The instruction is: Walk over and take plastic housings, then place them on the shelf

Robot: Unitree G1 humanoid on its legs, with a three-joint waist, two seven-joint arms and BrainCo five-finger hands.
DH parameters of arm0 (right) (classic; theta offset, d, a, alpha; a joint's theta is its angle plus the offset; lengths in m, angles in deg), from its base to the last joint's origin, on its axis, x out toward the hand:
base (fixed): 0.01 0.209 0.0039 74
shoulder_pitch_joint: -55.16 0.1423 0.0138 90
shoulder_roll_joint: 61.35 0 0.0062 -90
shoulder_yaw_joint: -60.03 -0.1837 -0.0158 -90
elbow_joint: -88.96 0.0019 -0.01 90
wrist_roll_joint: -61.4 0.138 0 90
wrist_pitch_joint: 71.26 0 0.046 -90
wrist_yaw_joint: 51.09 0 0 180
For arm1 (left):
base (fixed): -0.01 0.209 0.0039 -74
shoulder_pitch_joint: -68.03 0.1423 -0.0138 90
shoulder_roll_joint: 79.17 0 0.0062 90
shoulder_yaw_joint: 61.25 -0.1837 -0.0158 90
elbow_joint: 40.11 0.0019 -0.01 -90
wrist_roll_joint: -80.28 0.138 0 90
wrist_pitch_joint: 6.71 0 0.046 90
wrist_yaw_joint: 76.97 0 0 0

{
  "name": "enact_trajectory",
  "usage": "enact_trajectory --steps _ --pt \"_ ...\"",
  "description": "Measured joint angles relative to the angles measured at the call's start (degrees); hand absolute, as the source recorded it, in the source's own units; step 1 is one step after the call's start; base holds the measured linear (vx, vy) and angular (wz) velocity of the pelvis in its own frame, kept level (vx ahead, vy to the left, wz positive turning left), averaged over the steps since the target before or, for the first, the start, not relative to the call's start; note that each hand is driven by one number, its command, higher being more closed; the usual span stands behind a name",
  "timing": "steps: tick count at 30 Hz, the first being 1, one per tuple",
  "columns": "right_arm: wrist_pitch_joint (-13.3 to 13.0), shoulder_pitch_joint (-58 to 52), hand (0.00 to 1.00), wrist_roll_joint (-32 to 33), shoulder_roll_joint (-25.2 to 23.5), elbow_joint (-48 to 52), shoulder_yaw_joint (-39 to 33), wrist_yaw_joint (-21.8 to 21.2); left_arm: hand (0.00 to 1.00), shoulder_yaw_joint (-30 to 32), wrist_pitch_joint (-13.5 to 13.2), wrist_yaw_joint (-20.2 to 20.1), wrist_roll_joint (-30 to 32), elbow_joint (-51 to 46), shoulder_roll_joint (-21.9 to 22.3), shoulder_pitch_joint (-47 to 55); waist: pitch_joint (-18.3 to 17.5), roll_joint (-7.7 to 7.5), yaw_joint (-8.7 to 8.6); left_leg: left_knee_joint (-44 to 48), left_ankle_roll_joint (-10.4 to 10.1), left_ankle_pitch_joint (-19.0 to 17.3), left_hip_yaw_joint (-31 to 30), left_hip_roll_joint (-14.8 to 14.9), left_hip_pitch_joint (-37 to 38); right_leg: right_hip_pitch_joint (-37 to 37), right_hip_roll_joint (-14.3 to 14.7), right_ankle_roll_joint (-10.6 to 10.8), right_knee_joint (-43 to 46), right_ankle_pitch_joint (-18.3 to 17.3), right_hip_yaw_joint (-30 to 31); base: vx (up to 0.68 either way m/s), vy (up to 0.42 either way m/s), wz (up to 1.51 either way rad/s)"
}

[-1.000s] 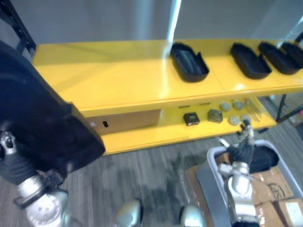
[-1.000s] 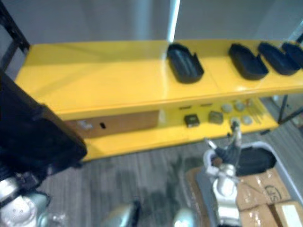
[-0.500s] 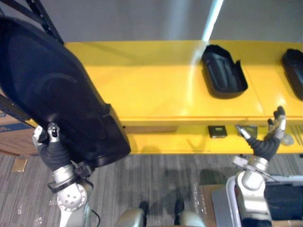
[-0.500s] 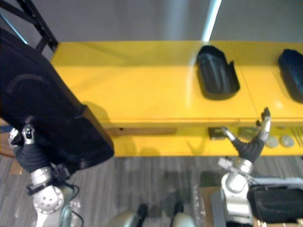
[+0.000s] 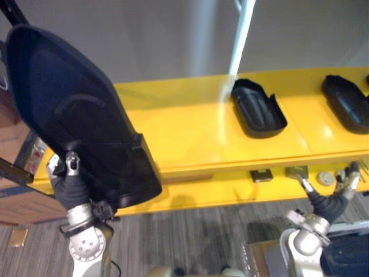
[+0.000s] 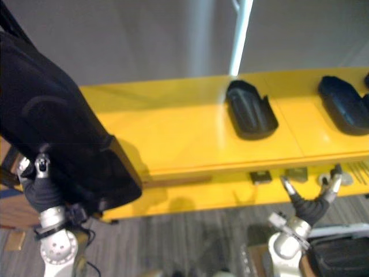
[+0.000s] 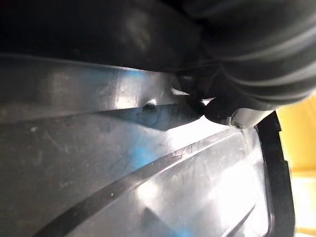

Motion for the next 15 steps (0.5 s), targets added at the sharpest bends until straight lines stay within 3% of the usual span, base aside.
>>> enact_trajectory --steps 3,8,15 --pt "0.0 -0.3 0.0 0.0 -1.7 0.0 0.0 0.6 1.0 0.2 0.2 -0.9 0.0 0.0 -0.4 0.4 -0.2 -1.18 -0.18 0.2 0.0 0.0 0.3 0.1 0.0 0.0 0.1 0.0 -0.1 -0.1 0.0 -0.04 0.005 -0.05" --pt "0.1 -1.1 0.0 0.0 -1.8 -0.2 0.2 2.5 1.0 0.2 0.2 -2.2 -0.1 0.0 -0.1 0.6 -0.3 -1.15 -0.29 -0.4 0.0 0.4 0.4 0.2 -0.1 0.1 0.5 -0.1 -1.3 -0.3 -0.1 -0.07 -0.039 -0.06" --pt "0.9 -1.8 0.0 0.0 -2.3 -2.0 1.8 3.8 1.0 0.3 0.2 -3.8 -0.1 -0.4 0.3 0.6 -0.5 -1.19 -0.52 -6.0 -0.4 4.8 0.1 0.3 0.1 -1.0 0.8 0.3 -3.2 -0.8 -1.4 -0.1 -0.062 0.03"
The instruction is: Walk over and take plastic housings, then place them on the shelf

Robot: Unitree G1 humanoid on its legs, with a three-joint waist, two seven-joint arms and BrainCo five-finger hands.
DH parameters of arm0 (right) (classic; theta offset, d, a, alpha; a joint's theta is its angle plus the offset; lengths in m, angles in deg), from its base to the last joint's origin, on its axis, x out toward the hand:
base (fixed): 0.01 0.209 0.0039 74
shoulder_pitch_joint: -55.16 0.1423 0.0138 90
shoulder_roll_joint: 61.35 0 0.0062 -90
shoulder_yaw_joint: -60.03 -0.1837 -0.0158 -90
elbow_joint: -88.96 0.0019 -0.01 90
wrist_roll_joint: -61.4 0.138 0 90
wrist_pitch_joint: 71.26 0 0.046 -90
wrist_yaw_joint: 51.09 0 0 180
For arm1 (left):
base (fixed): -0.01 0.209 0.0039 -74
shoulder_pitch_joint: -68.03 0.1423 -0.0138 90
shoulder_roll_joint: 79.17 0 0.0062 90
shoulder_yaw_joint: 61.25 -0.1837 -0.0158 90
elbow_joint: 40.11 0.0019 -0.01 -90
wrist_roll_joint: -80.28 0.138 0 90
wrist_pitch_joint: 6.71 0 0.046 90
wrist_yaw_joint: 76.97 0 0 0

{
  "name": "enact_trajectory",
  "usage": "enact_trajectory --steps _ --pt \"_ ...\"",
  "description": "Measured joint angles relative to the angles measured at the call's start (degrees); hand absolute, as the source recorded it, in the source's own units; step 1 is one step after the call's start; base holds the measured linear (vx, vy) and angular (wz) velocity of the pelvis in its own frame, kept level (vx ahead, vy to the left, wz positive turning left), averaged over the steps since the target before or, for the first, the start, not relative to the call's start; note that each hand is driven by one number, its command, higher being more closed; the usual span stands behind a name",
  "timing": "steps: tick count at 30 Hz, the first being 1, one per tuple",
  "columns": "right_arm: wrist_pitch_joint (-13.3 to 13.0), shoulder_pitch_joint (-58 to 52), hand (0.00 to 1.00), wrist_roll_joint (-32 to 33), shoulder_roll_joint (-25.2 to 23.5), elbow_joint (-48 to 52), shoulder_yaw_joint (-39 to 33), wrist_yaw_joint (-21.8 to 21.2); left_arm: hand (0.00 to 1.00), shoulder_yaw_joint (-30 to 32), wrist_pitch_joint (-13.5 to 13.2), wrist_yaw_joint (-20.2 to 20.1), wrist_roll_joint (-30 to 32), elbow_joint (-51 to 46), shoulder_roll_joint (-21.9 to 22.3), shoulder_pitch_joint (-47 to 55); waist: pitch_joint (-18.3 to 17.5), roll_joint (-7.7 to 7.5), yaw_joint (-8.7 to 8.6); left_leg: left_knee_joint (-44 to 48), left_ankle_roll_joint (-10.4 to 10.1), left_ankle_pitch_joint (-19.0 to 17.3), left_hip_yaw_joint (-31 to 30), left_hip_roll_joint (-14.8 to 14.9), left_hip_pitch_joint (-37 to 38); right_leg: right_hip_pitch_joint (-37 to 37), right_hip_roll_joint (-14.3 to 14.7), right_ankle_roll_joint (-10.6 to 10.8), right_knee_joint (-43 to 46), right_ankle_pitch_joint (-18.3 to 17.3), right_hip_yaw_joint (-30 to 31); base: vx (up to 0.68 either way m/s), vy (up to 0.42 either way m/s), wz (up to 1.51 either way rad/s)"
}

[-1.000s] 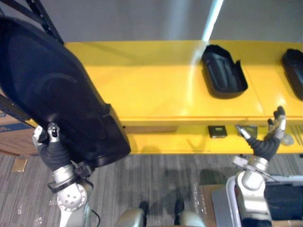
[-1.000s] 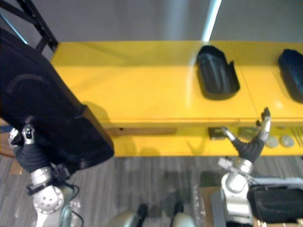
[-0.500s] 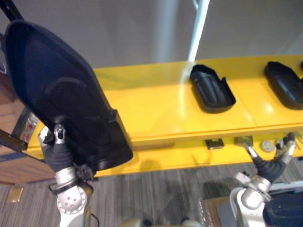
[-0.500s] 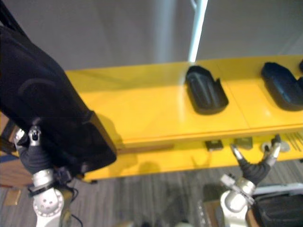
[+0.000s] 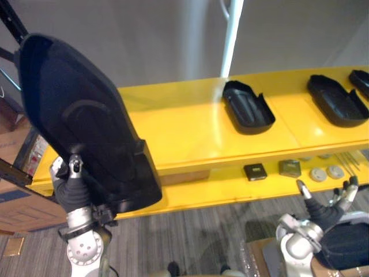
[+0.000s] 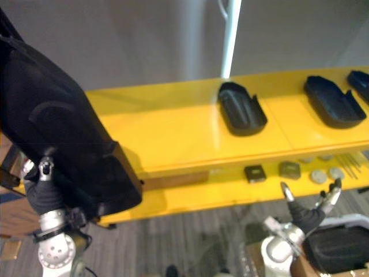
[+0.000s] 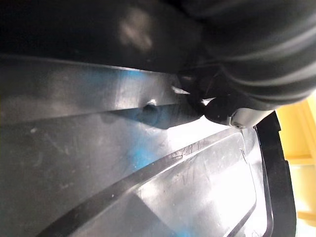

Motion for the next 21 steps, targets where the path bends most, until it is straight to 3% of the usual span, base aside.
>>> enact_trajectory --steps 12,15,21 --pt "1.6 -1.1 0.0 1.4 0.0 -3.7 0.1 -0.6 1.0 1.0 0.0 -4.2 -3.9 -2.0 -0.1 -0.1 -1.0 -0.94 -0.12 -1.8 0.1 1.5 0.5 0.2 0.1 -0.6 0.4 0.3 -0.9 1.2 0.4 -0.01 -0.008 -0.01" --pt "2.0 -1.0 0.0 2.8 0.1 -6.2 0.1 -1.7 1.0 0.3 0.0 -3.3 -3.7 -2.0 -0.5 -0.1 -0.9 -0.82 -0.04 -1.8 0.1 1.4 1.1 0.3 -0.2 -1.3 0.5 0.3 -0.9 1.3 1.5 -0.02 0.001 -0.12" --pt "2.7 0.6 0.0 4.0 1.2 -10.3 0.8 -1.5 1.0 -2.5 0.1 1.5 -3.7 -1.8 -2.9 -4.3 0.9 0.93 -0.78 -1.7 0.1 1.6 1.7 0.4 -2.1 -3.4 0.6 0.3 -1.1 2.2 1.8 -0.04 0.007 -0.05"
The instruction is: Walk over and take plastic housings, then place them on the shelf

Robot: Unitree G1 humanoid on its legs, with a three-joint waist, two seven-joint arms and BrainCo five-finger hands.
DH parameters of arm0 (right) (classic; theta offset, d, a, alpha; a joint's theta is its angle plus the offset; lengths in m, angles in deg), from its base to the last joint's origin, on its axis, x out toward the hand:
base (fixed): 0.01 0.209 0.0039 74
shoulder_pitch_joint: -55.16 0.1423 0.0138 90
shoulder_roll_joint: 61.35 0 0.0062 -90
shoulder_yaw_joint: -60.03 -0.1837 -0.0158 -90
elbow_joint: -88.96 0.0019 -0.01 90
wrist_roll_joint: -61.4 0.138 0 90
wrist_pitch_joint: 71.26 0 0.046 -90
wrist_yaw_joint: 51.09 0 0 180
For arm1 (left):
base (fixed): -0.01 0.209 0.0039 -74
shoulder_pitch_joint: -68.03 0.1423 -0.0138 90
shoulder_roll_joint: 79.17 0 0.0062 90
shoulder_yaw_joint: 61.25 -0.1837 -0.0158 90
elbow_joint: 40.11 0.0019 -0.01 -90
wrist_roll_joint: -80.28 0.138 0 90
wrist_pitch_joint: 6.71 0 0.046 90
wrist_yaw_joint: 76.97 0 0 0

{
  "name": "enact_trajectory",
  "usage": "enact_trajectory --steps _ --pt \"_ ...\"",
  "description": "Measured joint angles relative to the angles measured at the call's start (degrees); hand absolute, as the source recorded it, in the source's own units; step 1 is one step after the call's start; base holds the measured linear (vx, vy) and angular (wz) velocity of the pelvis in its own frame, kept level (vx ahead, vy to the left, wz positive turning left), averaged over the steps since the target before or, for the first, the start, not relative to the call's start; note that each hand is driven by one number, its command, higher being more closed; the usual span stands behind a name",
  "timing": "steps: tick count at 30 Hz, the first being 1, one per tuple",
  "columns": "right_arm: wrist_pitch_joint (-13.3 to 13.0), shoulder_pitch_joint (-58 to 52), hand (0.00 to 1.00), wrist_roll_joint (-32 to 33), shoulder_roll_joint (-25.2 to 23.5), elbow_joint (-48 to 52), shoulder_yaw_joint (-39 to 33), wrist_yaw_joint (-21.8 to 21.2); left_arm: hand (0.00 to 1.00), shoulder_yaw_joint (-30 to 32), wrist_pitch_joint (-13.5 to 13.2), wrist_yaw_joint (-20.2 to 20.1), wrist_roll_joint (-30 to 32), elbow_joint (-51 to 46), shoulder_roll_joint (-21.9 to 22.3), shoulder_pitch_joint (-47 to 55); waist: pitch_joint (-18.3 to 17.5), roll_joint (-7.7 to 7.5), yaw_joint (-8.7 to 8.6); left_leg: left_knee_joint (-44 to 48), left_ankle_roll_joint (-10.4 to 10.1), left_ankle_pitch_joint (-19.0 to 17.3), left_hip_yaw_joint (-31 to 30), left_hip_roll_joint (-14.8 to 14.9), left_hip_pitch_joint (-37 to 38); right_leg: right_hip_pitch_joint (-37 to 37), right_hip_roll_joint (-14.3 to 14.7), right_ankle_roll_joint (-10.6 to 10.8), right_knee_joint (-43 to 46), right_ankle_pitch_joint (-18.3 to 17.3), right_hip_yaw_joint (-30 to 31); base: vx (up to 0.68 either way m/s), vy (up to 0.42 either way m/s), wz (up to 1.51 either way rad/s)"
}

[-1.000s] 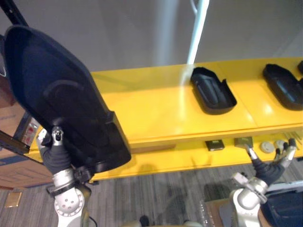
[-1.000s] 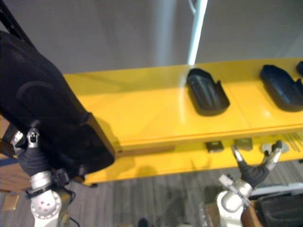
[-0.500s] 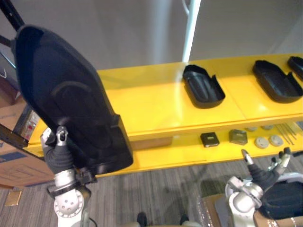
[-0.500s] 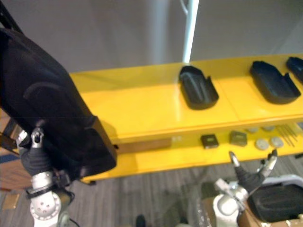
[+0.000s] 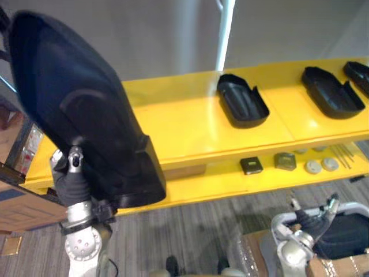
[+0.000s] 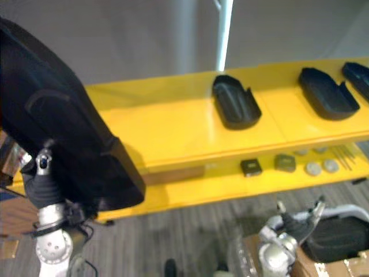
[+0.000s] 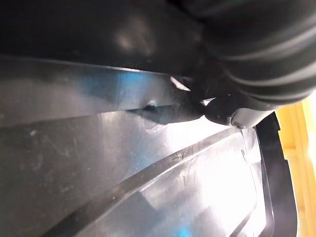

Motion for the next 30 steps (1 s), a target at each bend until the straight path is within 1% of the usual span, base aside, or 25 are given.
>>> enact_trajectory --steps 2,5,7,10,14,17,18,19,20,21,22,23,24,25,26,27,28,30 --pt "0.2 0.3 0.0 0.0 0.2 -1.8 1.7 0.1 1.0 -0.2 0.0 1.0 0.3 0.1 0.0 -0.1 0.0 0.06 -0.61 0.1 0.0 0.0 -0.1 0.1 0.1 0.3 0.1 0.0 -0.1 0.0 -0.1 0.0 0.0 0.0" --pt "0.6 -0.3 0.0 0.0 0.1 -3.6 4.1 0.2 1.0 -0.9 0.5 1.3 0.5 0.1 0.0 -0.3 0.0 0.08 -0.61 0.1 0.0 0.1 -0.4 0.1 0.4 0.6 0.2 0.0 -0.1 0.0 -0.3 0.02 -0.004 0.04" --pt "0.6 -0.9 0.0 -0.2 0.1 -4.1 4.9 0.2 1.0 -1.3 1.7 1.0 0.6 0.1 0.0 -0.2 0.2 0.18 -0.63 0.0 0.0 0.0 -0.9 0.1 1.5 1.9 0.1 0.0 -0.1 0.0 -0.6 0.03 0.001 0.11" --pt "0.5 -1.1 0.0 -0.3 0.1 -5.8 5.5 0.1 1.0 -1.6 2.0 0.2 1.3 0.1 0.0 0.2 0.4 0.09 -0.55 -0.1 0.0 0.0 -1.3 0.0 1.9 2.5 0.0 0.0 -0.1 0.0 -0.8 0.0 0.005 0.05" --pt "0.3 -2.1 0.0 -0.2 0.1 -6.3 5.7 0.0 1.0 -1.7 2.1 -1.6 1.7 0.1 0.0 1.4 0.5 0.06 -0.59 -0.1 0.0 0.0 -1.3 -0.1 1.9 2.5 0.0 -0.1 -0.2 -0.1 -0.8 -0.04 0.001 -0.02" --pt "0.3 -2.9 0.0 0.0 0.1 -6.3 5.6 -0.4 1.0 -1.8 2.1 -4.0 1.7 0.0 -0.2 1.4 0.5 0.07 -0.74 -0.1 0.0 0.0 -1.2 0.0 1.9 2.4 0.0 -0.1 -0.3 -0.1 -0.8 -0.04 -0.006 -0.02" --pt "0.3 -2.9 0.0 0.0 0.2 -6.3 5.6 -0.7 1.0 -2.0 2.1 -4.6 1.7 0.0 -0.6 1.4 0.5 0.08 -0.74 -0.2 0.0 0.0 -1.1 0.0 1.9 2.4 0.1 -0.1 -0.3 -0.1 -0.8 -0.06 -0.007 -0.03" --pt "0.3 -2.9 0.0 0.2 0.5 -6.3 5.7 -1.5 1.0 -2.7 2.7 -5.6 1.7 -0.2 -2.4 0.8 0.5 0.12 -0.79 -0.2 0.0 0.0 -1.0 0.0 1.8 2.1 0.1 -0.1 -0.4 -0.1 -0.8 -0.05 -0.004 -0.03" --pt "0.3 -2.8 0.0 0.4 0.6 -6.3 5.7 -1.6 1.0 -3.1 3.3 -5.8 1.9 -0.2 -3.1 0.3 0.6 0.2 -0.82 -0.2 -0.1 0.0 -1.0 0.0 1.8 2.1 0.1 -0.1 -0.4 -0.1 -0.7 -0.04 -0.001 -0.05" --pt "0.3 -2.6 0.0 0.6 1.1 -6.3 5.7 -1.8 1.0 -3.9 4.4 -5.8 2.1 -0.2 -4.4 -1.0 0.6 0.33 -0.84 -0.3 -0.1 0.0 -0.8 0.0 1.8 1.9 0.1 -0.1 -0.4 -0.1 -0.7 -0.04 0.011 -0.07" --pt "0.3 -1.8 0.0 0.6 2.0 -6.4 5.8 -2.5 1.0 -5.3 6.4 -5.7 2.1 -0.2 -6.2 -3.9 0.6 0.53 -0.97 -0.2 -0.1 0.1 -0.4 0.0 1.1 1.1 0.0 -0.1 -0.4 -0.1 -0.4 -0.03 0.014 -0.07" --pt "0.3 -1.3 0.0 0.6 2.3 -6.5 5.9 -2.7 1.0 -5.6 7.2 -5.7 2.1 -0.2 -6.7 -5.3 0.7 0.63 -1.01 -0.1 0.0 0.2 -0.3 0.0 0.8 0.8 0.0 0.0 -0.4 0.0 -0.4 -0.03 0.018 -0.08" --pt "0.3 -0.4 0.0 0.7 2.7 -6.8 5.9 -3.5 1.0 -6.2 9.5 -5.5 2.0 -0.1 -7.8 -8.3 0.7 0.71 -1.27 -0.2 0.0 0.4 -0.1 0.0 0.3 0.3 0.0 0.0 -0.4 0.3 -0.2 -0.01 0.011 -0.03" --pt "0.3 0.5 0.0 0.8 3.1 -7.0 6.5 -4.6 1.0 -6.3 12.2 -5.4 1.7 0.3 -9.0 -11.1 0.8 0.75 -2.16 -0.1 0.1 0.7 -0.1 0.0 0.0 0.2 0.1 0.0 -0.5 0.6 -0.2 0.0 0.0 0.0" --pt "0.3 0.9 0.0 0.9 3.3 -7.0 7.1 -5.3 1.0 -6.3 13.7 -5.3 0.9 0.8 -9.6 -12.7 0.8 0.78 -2.41 -0.1 0.1 0.7 0.0 0.0 0.1 0.2 0.1 0.0 -0.5 0.6 -0.1 0.02 0.001 -0.06" --pt "0.3 1.2 0.0 1.0 3.8 -7.0 8.2 -6.7 1.0 -6.5 16.3 -5.3 -1.5 3.4 -10.9 -16.1 0.8 0.85 -2.64 -0.1 0.1 0.7 0.3 0.1 0.3 0.2 0.2 0.0 -0.5 0.6 0.2 0.02 -0.003 -0.08" --pt "0.3 1.2 0.0 1.0 4.0 -7.0 8.7 -7.5 1.0 -6.5 17.6 -5.2 -2.7 5.0 -11.4 -18.0 0.9 0.99 -2.82 -0.1 0.1 0.7 0.3 0.1 0.4 0.2 0.2 0.0 -0.4 0.6 0.4 0.01 0.0 -0.12" --pt "0.3 1.6 0.0 1.0 5.1 -6.9 11.6 -10.2 1.0 -6.8 21.5 -3.3 -7.2 14.1 -13.3 -24.4 1.5 1.65 -3.62 -0.2 0.0 0.7 1.6 0.2 0.6 0.0 0.3 0.0 -0.4 0.6 1.5 0.0 0.009 -0.18"
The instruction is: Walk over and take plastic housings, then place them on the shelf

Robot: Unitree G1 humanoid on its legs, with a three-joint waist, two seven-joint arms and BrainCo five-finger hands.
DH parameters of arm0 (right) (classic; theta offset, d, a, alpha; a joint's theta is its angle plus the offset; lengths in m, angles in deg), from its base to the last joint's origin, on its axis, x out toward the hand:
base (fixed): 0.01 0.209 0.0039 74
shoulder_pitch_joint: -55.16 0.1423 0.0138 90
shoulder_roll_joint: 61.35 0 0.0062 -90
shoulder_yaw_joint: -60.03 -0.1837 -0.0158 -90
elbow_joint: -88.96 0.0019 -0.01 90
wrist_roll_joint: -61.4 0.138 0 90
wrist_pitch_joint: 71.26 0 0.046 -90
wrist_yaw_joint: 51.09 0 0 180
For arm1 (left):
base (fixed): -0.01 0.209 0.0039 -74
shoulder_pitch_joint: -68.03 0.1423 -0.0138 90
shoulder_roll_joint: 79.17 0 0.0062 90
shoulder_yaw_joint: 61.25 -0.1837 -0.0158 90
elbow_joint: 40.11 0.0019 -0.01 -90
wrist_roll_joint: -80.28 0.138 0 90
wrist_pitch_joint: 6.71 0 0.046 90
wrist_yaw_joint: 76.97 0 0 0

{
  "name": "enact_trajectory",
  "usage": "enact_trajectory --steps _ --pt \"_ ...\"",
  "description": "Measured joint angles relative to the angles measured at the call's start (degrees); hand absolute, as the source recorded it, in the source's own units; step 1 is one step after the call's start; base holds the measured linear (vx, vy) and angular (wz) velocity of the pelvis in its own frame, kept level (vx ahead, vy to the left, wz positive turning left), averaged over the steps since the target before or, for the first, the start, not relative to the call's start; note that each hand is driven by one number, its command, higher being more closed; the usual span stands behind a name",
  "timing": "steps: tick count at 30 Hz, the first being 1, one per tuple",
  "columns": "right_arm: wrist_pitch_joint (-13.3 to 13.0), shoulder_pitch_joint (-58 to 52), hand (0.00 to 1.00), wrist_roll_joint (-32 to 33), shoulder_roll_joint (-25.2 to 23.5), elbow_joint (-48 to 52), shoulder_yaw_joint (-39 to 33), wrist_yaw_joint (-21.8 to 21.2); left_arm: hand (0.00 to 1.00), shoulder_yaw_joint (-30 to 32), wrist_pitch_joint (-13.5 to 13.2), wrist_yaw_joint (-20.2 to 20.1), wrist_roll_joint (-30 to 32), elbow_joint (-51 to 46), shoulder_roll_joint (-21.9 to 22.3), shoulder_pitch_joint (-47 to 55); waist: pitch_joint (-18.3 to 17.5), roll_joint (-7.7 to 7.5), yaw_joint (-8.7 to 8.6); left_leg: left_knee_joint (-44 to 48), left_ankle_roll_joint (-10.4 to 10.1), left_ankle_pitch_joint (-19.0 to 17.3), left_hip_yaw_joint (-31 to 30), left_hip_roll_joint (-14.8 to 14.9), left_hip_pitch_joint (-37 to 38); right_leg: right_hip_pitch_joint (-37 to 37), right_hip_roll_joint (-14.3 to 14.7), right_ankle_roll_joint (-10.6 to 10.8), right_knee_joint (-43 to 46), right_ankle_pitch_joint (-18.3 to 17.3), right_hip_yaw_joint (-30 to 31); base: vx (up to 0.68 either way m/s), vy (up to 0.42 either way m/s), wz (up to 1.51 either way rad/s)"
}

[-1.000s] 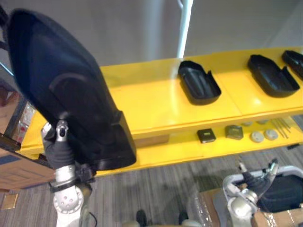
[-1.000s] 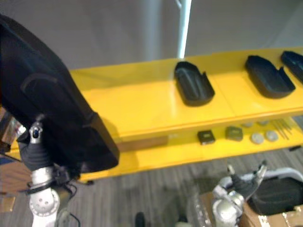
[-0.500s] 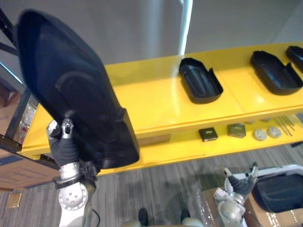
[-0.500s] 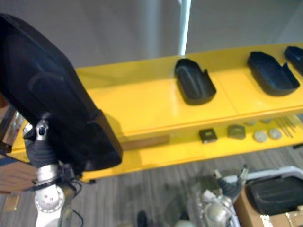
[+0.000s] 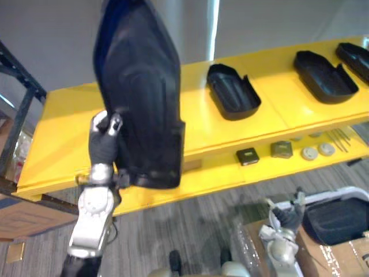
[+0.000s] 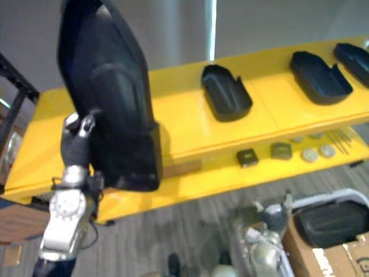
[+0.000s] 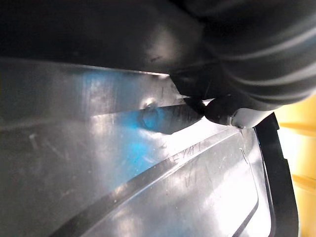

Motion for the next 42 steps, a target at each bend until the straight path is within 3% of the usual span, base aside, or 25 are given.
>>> enact_trajectory --steps 5,9,13,20,25,27,29,36,42 --pt "0.0 1.0 0.0 -0.4 3.3 0.2 4.1 -4.7 1.0 -0.4 4.2 3.1 -7.8 20.3 -2.6 -11.6 3.0 2.17 -2.01 0.0 -0.1 -0.1 2.4 0.1 0.2 -2.5 0.0 0.0 2.6 -0.4 3.2 -0.03 0.02 -0.33" --pt "0.0 0.8 0.0 -0.3 5.4 3.2 7.5 -6.2 1.0 -2.9 5.0 5.0 -11.7 28.2 -4.3 -17.5 4.8 2.55 -3.44 0.2 -0.1 -0.1 4.7 0.0 -0.6 -7.6 0.0 0.1 9.2 -3.2 5.9 -0.04 -0.004 -0.24" --pt "0.1 0.4 0.0 0.8 5.7 7.4 10.2 -6.2 1.0 -4.0 6.1 8.1 -11.5 34.3 -4.3 -21.2 6.4 2.28 -4.15 1.0 -0.8 -0.3 6.7 -0.2 -2.1 -13.0 0.0 -0.4 16.2 -6.1 8.5 -0.03 -0.043 -0.22" --pt "0.1 0.4 0.0 1.8 8.1 13.0 11.8 -6.0 1.0 -4.1 7.6 13.0 -10.2 36.0 -5.4 -26.4 9.7 2.05 -4.06 4.6 -2.9 -1.7 10.2 0.0 -4.6 -18.2 -0.1 -1.2 22.9 -8.7 10.8 -0.03 -0.059 -0.12" --pt "0.1 -0.5 0.0 1.9 9.0 14.0 12.3 -6.1 1.0 -4.3 11.0 16.7 -8.1 37.5 -7.4 -30.3 10.0 2.35 -4.22 6.1 -3.2 -2.0 11.5 0.1 -4.8 -18.9 -0.2 -1.4 25.0 -9.1 11.4 0.0 -0.025 -0.08" --pt "0.1 -0.6 0.0 1.9 9.2 15.2 12.4 -6.1 1.0 -4.3 12.2 18.1 -8.0 37.6 -10.0 -31.5 10.0 2.44 -4.25 6.2 -2.9 -2.3 12.9 0.1 -5.8 -20.8 -0.2 -1.5 26.5 -9.6 11.6 -0.03 -0.015 0.0" --pt "0.1 -0.7 0.0 1.9 9.6 15.4 12.4 -6.1 1.0 -4.3 12.6 18.6 -7.4 38.1 -11.6 -32.3 10.3 2.6 -4.12 6.4 -2.9 -2.3 13.2 0.1 -6.3 -21.6 -0.2 -1.5 27.2 -9.7 11.8 -0.02 -0.012 0.0" --pt "0.3 -1.5 0.0 4.1 11.0 15.5 14.0 -7.2 1.0 -4.1 17.5 18.5 3.5 40.0 -17.2 -36.7 11.7 3.59 -3.82 8.2 -1.5 -3.2 14.1 0.3 -6.8 -22.0 -0.1 -1.4 27.7 -9.8 12.5 0.01 0.002 -0.04" --pt "1.1 -1.7 0.0 4.2 11.1 15.5 14.7 -7.6 1.0 -4.2 19.7 17.4 5.0 40.0 -19.8 -39.0 11.8 3.68 -3.51 11.3 -1.2 -4.4 14.4 1.1 -9.0 -22.9 0.1 -1.3 27.8 -9.7 12.6 0.02 -0.001 -0.01"
